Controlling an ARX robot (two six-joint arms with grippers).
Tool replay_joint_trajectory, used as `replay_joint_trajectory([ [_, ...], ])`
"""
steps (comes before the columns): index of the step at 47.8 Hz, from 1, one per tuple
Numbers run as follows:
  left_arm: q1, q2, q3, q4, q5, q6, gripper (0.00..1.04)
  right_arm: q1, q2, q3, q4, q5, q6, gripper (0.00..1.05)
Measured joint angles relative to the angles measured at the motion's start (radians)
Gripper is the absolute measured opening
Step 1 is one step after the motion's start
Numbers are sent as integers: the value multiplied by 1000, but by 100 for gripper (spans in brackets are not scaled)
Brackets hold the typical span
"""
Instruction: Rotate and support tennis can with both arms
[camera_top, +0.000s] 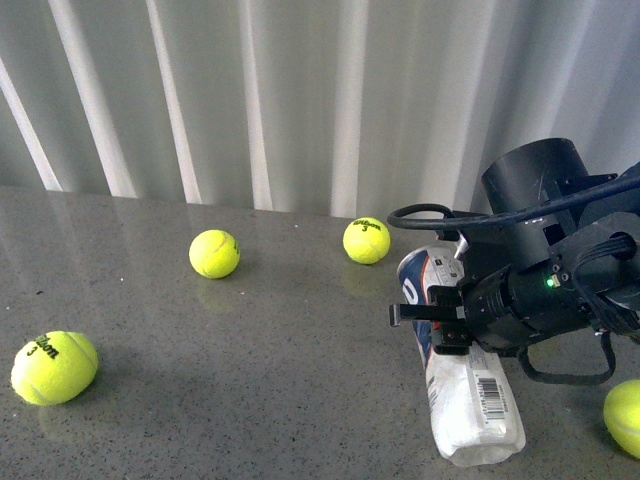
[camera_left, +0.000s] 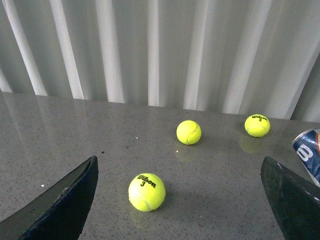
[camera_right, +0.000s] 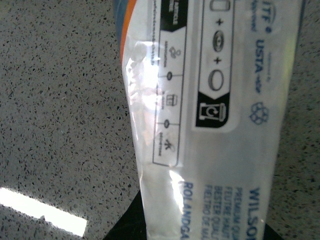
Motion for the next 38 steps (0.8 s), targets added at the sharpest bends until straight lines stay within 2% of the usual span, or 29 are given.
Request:
replay_joint_trajectory([
  [9, 0, 0, 0, 0, 0, 0, 98, 14, -85, -25, -14, 47, -135, 13],
  [15, 0, 0, 0, 0, 0, 0, 98, 35, -154, -41, -1, 129, -348, 12],
  [21, 0, 0, 0, 0, 0, 0, 98, 51, -172, -51, 30, 156, -534, 12],
  [32, 0, 0, 0, 0, 0, 0, 98, 103, -185, -82, 77, 110, -820, 12],
  [38, 0, 0, 0, 0, 0, 0, 98, 153, -192, -89, 69, 40, -934, 12],
])
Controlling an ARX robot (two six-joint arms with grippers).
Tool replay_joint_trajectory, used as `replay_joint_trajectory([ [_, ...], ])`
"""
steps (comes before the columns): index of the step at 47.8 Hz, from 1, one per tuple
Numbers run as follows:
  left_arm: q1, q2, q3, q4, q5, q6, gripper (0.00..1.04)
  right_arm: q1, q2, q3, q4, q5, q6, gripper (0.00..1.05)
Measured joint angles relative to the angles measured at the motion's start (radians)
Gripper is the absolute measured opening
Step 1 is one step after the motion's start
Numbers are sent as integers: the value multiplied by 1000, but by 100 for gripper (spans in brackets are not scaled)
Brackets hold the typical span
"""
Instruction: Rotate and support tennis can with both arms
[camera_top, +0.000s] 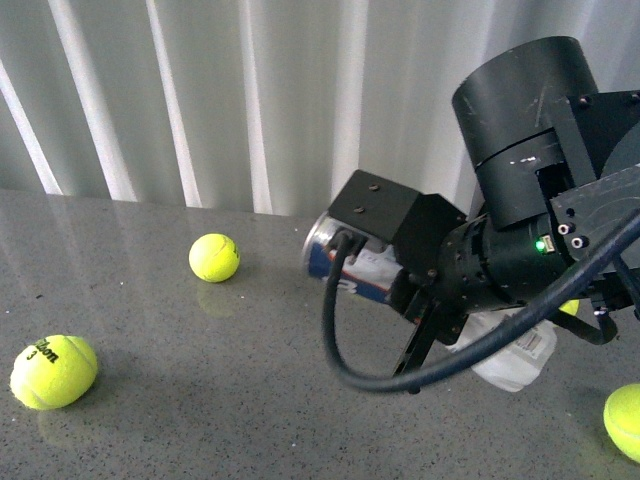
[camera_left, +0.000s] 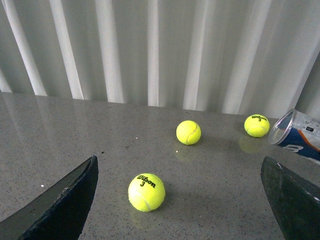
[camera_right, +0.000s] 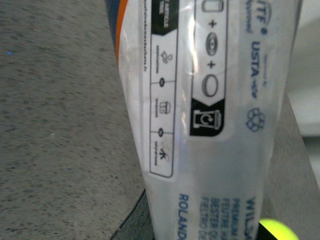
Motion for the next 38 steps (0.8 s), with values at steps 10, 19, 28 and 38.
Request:
replay_joint_trajectory([
  [10, 0, 0, 0, 0, 0, 0, 98, 82, 0, 3, -49, -105, -102, 12],
  [19, 0, 0, 0, 0, 0, 0, 98, 101, 48, 8, -61, -135, -222, 12],
  [28, 0, 0, 0, 0, 0, 0, 98, 98, 122, 9, -41, -154, -294, 12],
  [38, 0, 0, 0, 0, 0, 0, 98, 104, 140, 8, -45, -167, -319, 12],
])
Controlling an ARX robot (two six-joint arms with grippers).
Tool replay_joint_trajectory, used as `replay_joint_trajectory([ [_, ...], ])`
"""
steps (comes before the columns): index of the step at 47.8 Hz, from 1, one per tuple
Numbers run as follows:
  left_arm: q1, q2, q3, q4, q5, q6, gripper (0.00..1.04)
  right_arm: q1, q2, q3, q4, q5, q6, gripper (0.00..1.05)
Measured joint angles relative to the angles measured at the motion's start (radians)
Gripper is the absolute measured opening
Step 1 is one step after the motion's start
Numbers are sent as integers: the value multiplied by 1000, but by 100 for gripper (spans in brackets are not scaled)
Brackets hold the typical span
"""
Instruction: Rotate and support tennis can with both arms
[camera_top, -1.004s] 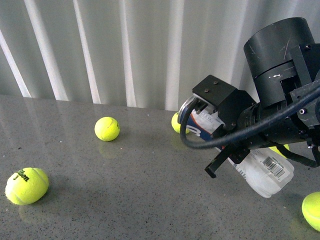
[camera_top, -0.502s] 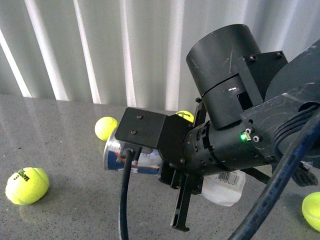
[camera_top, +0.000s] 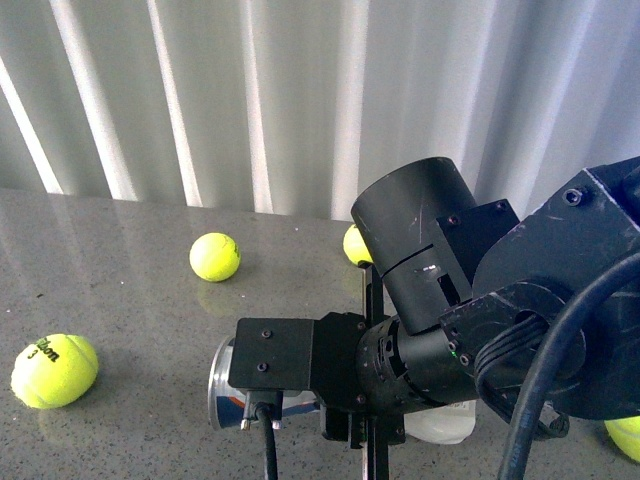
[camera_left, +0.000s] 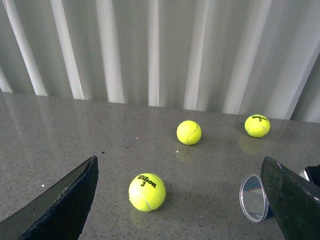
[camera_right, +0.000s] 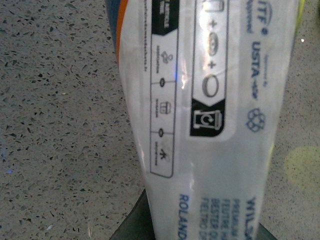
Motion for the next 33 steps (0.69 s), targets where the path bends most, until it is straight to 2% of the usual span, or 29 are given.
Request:
replay_joint_trajectory([
  [25, 0, 0, 0, 0, 0, 0, 98, -18, 44, -24, 33, -14, -51, 11],
  [31, 0, 0, 0, 0, 0, 0, 98, -20, 46, -28, 35, -14, -56, 26],
  [33, 0, 0, 0, 0, 0, 0, 98, -22, 50, -35, 34, -14, -59, 35],
])
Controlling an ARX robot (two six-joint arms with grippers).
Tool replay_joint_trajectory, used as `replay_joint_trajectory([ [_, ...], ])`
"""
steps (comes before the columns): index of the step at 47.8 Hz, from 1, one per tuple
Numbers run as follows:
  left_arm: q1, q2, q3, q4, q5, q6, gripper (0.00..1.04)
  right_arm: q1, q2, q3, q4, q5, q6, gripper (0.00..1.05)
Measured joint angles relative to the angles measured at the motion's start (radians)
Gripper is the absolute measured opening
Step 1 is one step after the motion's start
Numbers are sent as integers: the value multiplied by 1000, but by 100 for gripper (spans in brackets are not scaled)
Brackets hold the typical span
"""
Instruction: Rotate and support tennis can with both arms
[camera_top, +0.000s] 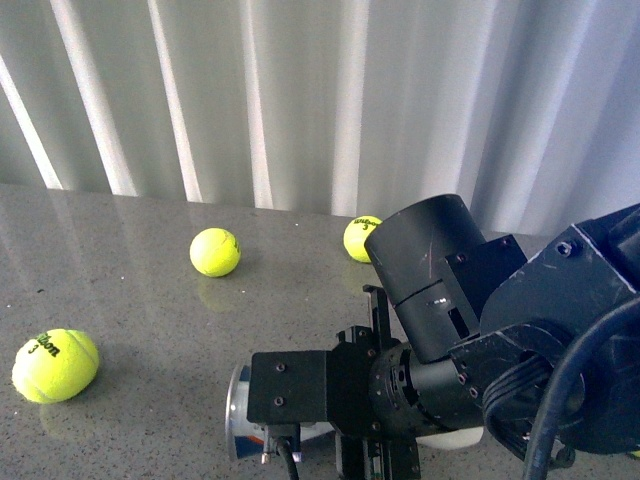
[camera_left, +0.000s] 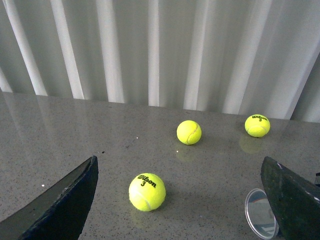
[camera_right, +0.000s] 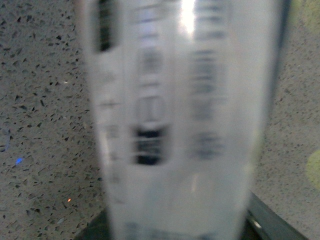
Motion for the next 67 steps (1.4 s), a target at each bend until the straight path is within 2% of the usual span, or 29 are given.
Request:
replay_joint_trajectory([
  [4, 0, 0, 0, 0, 0, 0, 98, -2, 3, -7, -10, 0, 0, 52],
  [5, 0, 0, 0, 0, 0, 0, 98, -2, 3, -7, -20, 0, 1, 60],
  [15, 0, 0, 0, 0, 0, 0, 98, 1, -12, -7, -66, 0, 27, 100],
  [36, 0, 0, 0, 0, 0, 0, 98, 9, -137, -1, -219, -12, 90, 98],
  [55, 0, 0, 0, 0, 0, 0, 98, 6, -200, -19, -224, -5, 106, 98],
  [60, 0, 0, 0, 0, 0, 0, 98, -14, -262, -31, -182, -13, 147, 98],
  [67, 0, 0, 0, 0, 0, 0, 98, -97, -429, -106, 55, 83, 276, 98],
])
